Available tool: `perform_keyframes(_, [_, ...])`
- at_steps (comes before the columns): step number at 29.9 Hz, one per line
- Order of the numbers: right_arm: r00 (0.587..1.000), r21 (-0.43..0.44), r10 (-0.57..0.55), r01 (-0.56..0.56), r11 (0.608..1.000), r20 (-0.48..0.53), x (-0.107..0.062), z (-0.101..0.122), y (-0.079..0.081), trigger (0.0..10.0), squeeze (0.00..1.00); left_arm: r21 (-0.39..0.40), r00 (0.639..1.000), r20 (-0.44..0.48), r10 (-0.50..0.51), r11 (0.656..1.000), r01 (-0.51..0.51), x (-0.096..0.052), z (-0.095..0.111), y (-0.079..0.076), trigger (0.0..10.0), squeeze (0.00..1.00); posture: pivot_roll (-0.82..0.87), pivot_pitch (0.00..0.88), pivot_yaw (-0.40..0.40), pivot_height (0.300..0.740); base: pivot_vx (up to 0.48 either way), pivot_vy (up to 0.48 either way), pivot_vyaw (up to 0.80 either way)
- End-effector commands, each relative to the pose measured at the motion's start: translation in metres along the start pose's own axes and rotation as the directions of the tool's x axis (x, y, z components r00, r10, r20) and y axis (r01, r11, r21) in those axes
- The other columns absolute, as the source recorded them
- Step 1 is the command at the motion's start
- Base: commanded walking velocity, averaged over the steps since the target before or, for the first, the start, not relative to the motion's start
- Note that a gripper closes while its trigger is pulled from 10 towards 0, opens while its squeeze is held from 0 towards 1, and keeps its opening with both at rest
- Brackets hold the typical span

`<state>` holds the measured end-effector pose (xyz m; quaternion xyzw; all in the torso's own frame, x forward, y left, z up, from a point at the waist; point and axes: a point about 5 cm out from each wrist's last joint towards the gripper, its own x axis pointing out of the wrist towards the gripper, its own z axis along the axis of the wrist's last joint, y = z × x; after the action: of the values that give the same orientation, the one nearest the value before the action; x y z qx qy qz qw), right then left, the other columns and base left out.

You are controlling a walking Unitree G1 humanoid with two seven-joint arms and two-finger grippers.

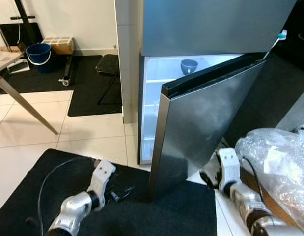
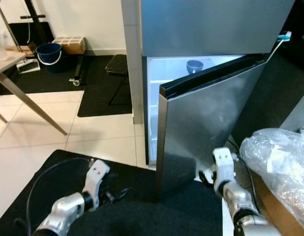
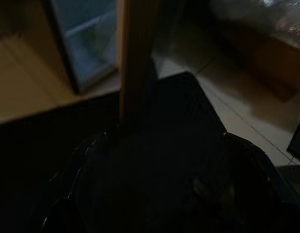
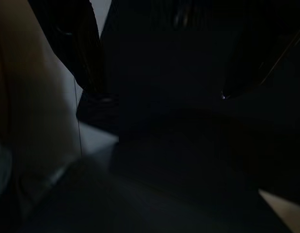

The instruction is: Restocking fridge

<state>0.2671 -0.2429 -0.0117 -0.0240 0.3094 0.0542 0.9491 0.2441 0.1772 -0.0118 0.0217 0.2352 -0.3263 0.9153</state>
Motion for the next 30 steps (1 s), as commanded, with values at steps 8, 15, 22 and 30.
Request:
perform_keyframes(8, [0.972, 0.062, -0.053, 0.069, 0.996, -0.23, -0.022, -0.072, 0.006, 10.0, 0.0, -0.183, 0.944, -0.197, 0.265, 0.936, -0.301, -0.02, -0.053, 0.007, 10.0, 0.0, 0.1, 0.011, -0.023, 0.74, 0.0, 0.0, 0.0])
perform_keyframes(15, [0.942, 0.075, -0.069, 0.099, 0.992, -0.327, -0.034, -0.101, 0.011, 10.0, 0.0, -0.267, 0.869, -0.352, 0.347, 0.853, -0.448, -0.036, -0.089, -0.005, 10.0, 0.0, 0.1, 0.003, -0.029, 0.74, 0.0, 0.0, 0.0])
perform_keyframes(22, [0.913, 0.086, -0.071, 0.115, 0.99, -0.403, -0.044, -0.123, 0.019, 10.0, 0.0, -0.352, 0.787, -0.501, 0.358, 0.747, -0.564, -0.059, -0.127, -0.027, 10.0, 0.0, 0.1, 0.0, -0.03, 0.74, 0.035, 0.0, 0.0])
perform_keyframes(30, [0.901, 0.099, -0.073, 0.127, 0.987, -0.428, -0.048, -0.131, 0.022, 10.0, 0.0, -0.377, 0.773, -0.538, 0.335, 0.725, -0.577, -0.063, -0.137, -0.038, 10.0, 0.0, 0.1, 0.0, -0.027, 0.74, 0.312, 0.0, 0.0])
